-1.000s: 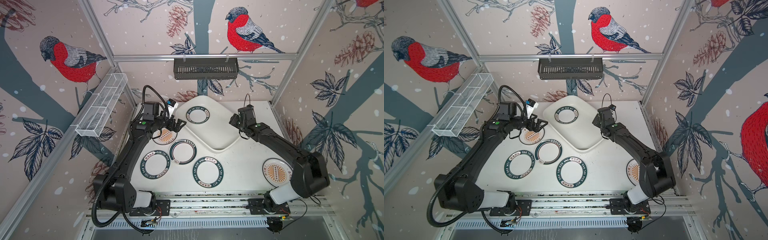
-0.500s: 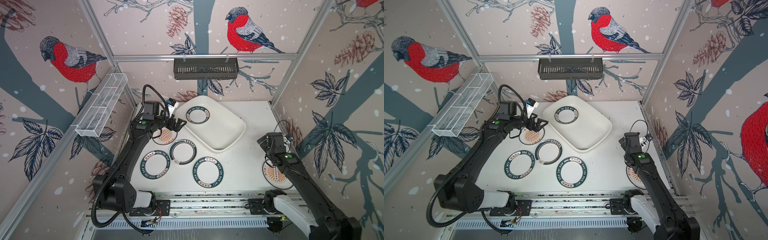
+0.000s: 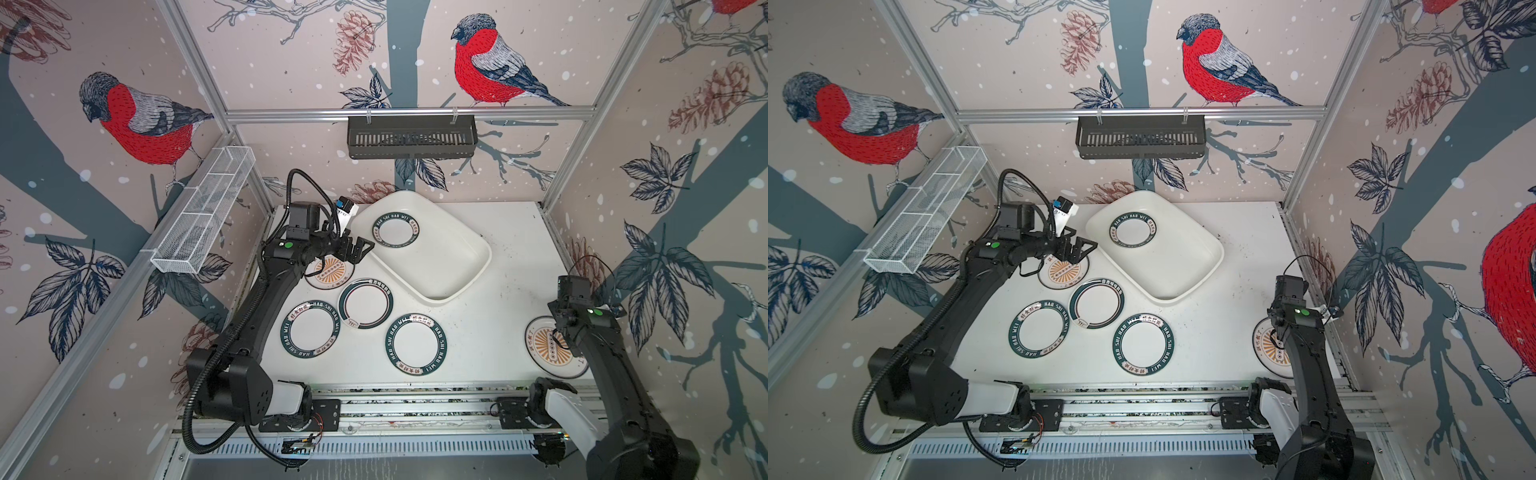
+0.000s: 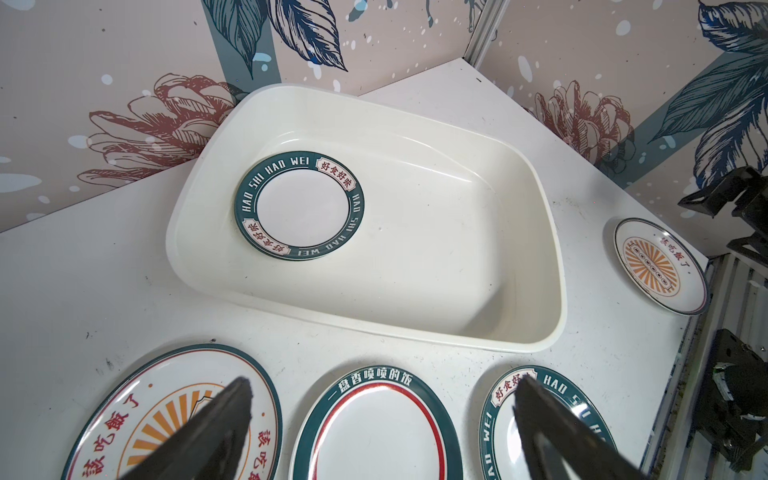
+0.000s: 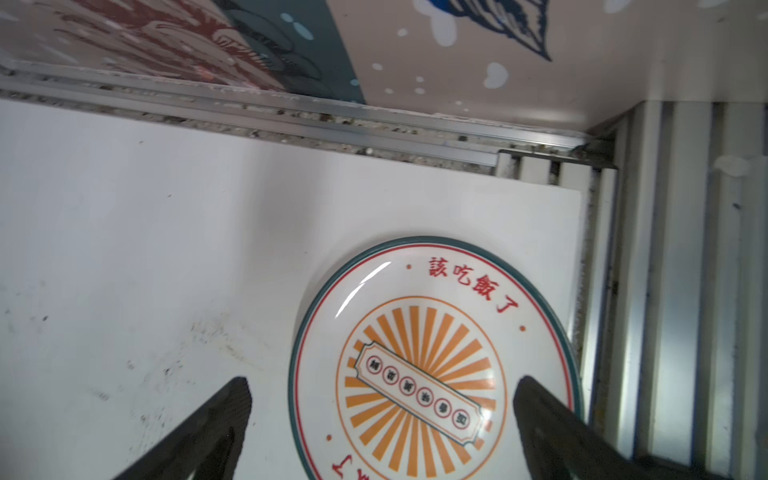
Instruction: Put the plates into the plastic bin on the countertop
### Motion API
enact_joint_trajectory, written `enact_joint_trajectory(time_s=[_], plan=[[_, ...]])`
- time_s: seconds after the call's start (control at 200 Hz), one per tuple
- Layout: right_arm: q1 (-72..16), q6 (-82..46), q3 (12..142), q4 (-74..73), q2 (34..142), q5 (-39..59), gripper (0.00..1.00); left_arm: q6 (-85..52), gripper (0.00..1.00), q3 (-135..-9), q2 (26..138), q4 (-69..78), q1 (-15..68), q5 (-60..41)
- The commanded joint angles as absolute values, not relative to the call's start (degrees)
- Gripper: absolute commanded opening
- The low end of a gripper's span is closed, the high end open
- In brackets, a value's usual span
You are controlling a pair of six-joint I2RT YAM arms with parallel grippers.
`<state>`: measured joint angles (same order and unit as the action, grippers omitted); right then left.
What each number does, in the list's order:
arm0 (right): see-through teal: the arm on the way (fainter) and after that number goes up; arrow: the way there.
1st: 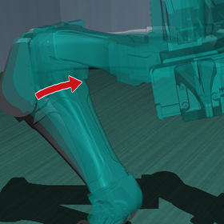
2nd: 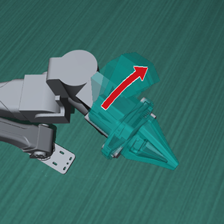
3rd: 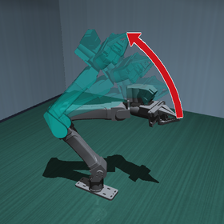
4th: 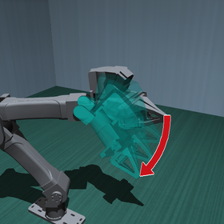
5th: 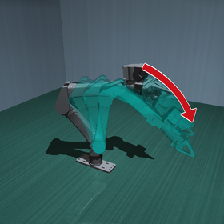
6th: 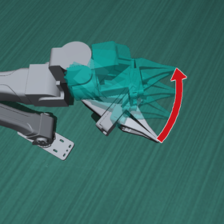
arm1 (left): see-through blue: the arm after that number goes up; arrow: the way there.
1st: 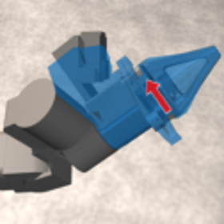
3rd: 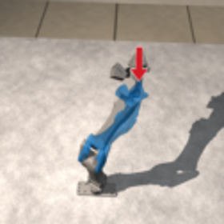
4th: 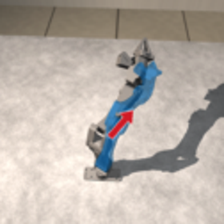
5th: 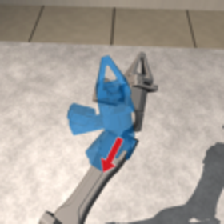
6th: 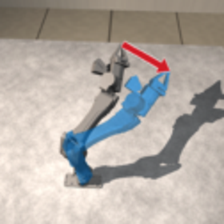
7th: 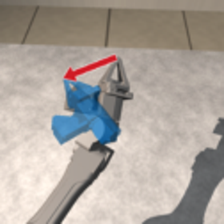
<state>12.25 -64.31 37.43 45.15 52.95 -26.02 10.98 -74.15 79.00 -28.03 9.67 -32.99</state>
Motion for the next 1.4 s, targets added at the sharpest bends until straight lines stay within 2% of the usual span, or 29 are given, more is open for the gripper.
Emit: enact_joint_trajectory(time_s=[0.0,0.25,0.6,1.086,1.396], plan=[[15.3,-63.83,36.34,47.51,52.02,-26.8,1.0,11.52,0.98,-74.74,79.28,-28.79,9.92,-33.91],[25.76,-58.09,31.58,43.75,49.25,-21.32,1.0,11.65,0.98,-75.06,79.45,-29.0,10.09,-33.56],[32.85,-57.64,29.97,42.13,53.15,-19.22,1.0,11.55,0.98,-74.77,79.78,-28.72,10.25,-33.77],[38.58,-53.0,25.64,33.75,59.64,-9.08,1.0,11.69,0.98,-74.94,79.63,-28.92,10.26,-33.31],[38.63,-51.61,25.76,32.75,58.06,-6.06,1.0,11.51,0.98,-74.68,79.89,-28.61,10.32,-33.33]])
